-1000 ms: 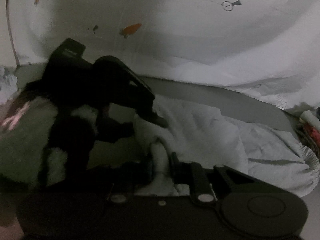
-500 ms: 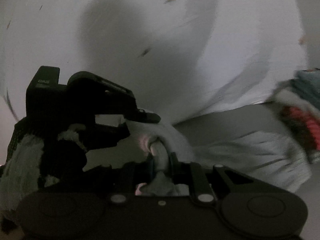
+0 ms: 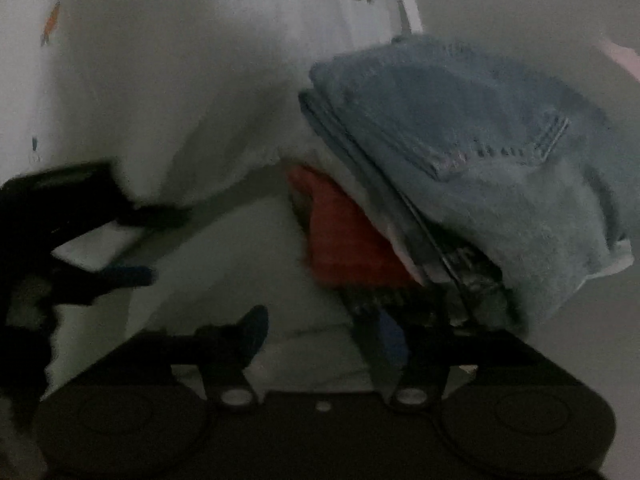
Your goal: Fold clothes
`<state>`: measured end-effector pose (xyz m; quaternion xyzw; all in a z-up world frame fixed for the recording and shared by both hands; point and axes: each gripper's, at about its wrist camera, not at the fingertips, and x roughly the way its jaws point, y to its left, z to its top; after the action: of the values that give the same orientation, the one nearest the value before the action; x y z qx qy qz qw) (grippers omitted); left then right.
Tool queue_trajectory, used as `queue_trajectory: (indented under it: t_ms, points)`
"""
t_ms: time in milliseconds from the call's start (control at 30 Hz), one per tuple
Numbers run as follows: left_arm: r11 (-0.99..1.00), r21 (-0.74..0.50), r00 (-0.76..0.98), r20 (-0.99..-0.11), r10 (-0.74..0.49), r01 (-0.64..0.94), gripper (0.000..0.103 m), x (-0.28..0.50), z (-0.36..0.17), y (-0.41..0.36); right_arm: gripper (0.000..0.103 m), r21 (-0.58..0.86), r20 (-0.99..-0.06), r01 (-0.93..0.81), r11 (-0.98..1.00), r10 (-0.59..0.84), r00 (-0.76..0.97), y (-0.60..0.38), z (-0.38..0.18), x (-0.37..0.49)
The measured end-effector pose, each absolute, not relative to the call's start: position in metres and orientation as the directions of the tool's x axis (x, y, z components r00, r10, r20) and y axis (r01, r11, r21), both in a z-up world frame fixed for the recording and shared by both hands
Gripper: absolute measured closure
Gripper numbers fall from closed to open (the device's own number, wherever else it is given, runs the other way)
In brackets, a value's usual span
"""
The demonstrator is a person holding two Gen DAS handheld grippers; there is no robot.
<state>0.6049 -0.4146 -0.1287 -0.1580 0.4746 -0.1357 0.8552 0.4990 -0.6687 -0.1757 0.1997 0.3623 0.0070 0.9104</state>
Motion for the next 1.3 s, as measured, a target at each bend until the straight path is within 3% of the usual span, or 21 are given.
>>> queue_trajectory:
  t_ms: [200, 367, 567, 700, 767, 1067, 1133, 1300]
  points:
    - [0.948, -0.309, 0.489, -0.840, -0.235, -0.074, 0.019, 0.596, -0.152, -0.358, 0.033, 0.441, -0.630, 0.109, 0.891, 0.221, 0.745, -0.675, -0.188, 0.504]
    - [0.932, -0.349, 0.462, -0.845, -0.269, -0.097, 0.019, 0.603, -0.166, -0.338, 0.026, 0.510, -0.628, 0.056, 0.858, 0.327, 0.706, -0.678, -0.209, 0.533]
    - [0.929, -0.362, 0.428, -0.853, -0.299, -0.073, 0.017, 0.616, -0.182, -0.340, 0.026, 0.578, -0.623, 0.010, 0.816, 0.433, 0.651, -0.678, -0.228, 0.555]
    - [0.914, -0.403, 0.415, -0.841, -0.347, -0.051, 0.006, 0.619, -0.190, -0.336, 0.024, 0.585, -0.629, 0.008, 0.811, 0.448, 0.635, -0.674, -0.237, 0.572]
    - [0.900, -0.434, 0.414, -0.827, -0.380, -0.043, 0.003, 0.622, -0.193, -0.334, 0.015, 0.612, -0.614, 0.001, 0.791, 0.474, 0.632, -0.673, -0.241, 0.580]
    - [0.895, -0.444, 0.398, -0.829, -0.392, -0.044, 0.003, 0.626, -0.187, -0.314, 0.016, 0.659, -0.589, 0.004, 0.752, 0.512, 0.625, -0.676, -0.247, 0.586]
    - [0.907, -0.417, 0.372, -0.851, -0.370, -0.053, 0.003, 0.627, -0.194, -0.314, 0.022, 0.635, -0.610, 0.015, 0.772, 0.489, 0.623, -0.674, -0.245, 0.588]
    - [0.916, -0.399, 0.379, -0.852, -0.360, -0.026, 0.003, 0.622, -0.195, -0.320, 0.022, 0.539, -0.669, 0.061, 0.840, 0.383, 0.637, -0.667, -0.234, 0.583]
